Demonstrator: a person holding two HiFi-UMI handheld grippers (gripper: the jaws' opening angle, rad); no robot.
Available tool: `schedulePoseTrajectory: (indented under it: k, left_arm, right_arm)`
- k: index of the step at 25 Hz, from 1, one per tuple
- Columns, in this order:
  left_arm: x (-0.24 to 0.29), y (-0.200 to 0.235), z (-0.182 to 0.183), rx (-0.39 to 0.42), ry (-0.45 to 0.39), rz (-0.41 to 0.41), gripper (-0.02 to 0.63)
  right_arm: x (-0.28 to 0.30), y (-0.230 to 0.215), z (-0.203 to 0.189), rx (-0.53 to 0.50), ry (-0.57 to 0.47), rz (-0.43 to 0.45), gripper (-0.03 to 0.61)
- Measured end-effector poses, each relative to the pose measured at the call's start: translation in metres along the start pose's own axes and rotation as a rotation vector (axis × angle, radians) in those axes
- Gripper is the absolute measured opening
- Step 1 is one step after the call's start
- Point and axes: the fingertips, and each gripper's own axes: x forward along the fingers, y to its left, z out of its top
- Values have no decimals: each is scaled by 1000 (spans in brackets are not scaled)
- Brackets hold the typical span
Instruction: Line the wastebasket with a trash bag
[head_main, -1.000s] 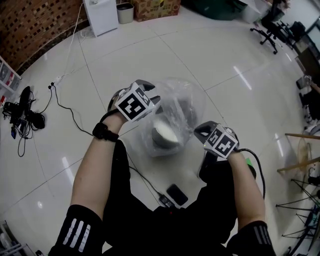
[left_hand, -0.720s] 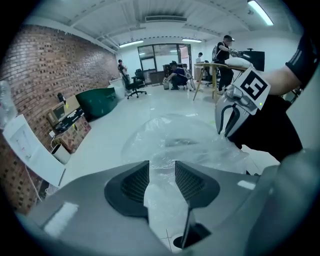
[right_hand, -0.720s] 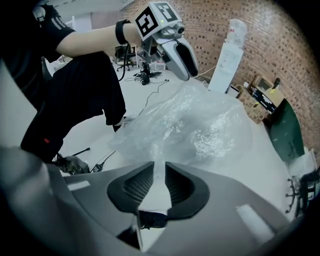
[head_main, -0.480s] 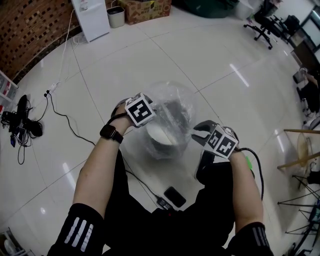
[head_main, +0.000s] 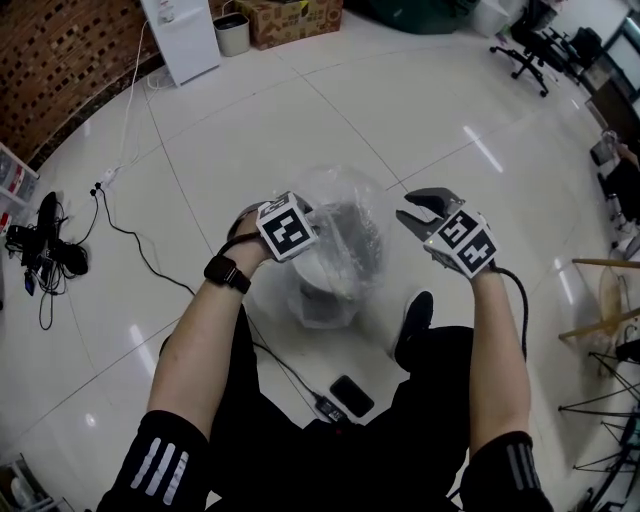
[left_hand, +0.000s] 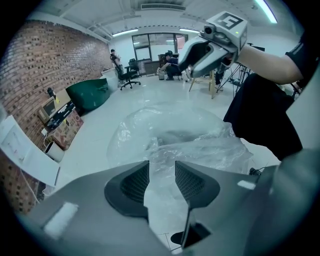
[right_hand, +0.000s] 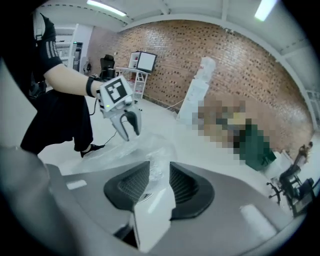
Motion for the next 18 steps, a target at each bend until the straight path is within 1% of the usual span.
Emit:
schedulePoseTrajectory:
  k: [2, 4, 7, 9, 12, 18]
  left_arm:
    - [0, -1, -1, 6, 1, -4, 156]
    - [-2, -1, 0, 10, -8, -7, 156]
    - [-5, -2, 1, 19, -17, -19, 156]
    - [-7, -3, 3, 26, -22, -24, 156]
    - [-9, -3, 4, 33, -29, -24, 156]
    - [-10, 2, 0, 22, -23, -15, 156]
  right_arm:
    - [17, -14, 4, 41, -24, -37, 137]
    - [36, -21, 4, 89, -40, -50, 137]
    - [66, -21, -4, 142, -22, -23, 137]
    - [85, -16, -11, 154, 14, 21, 144]
    - [106, 9, -24, 161, 80, 125, 155]
    - [134, 75, -56, 58, 241, 292, 129]
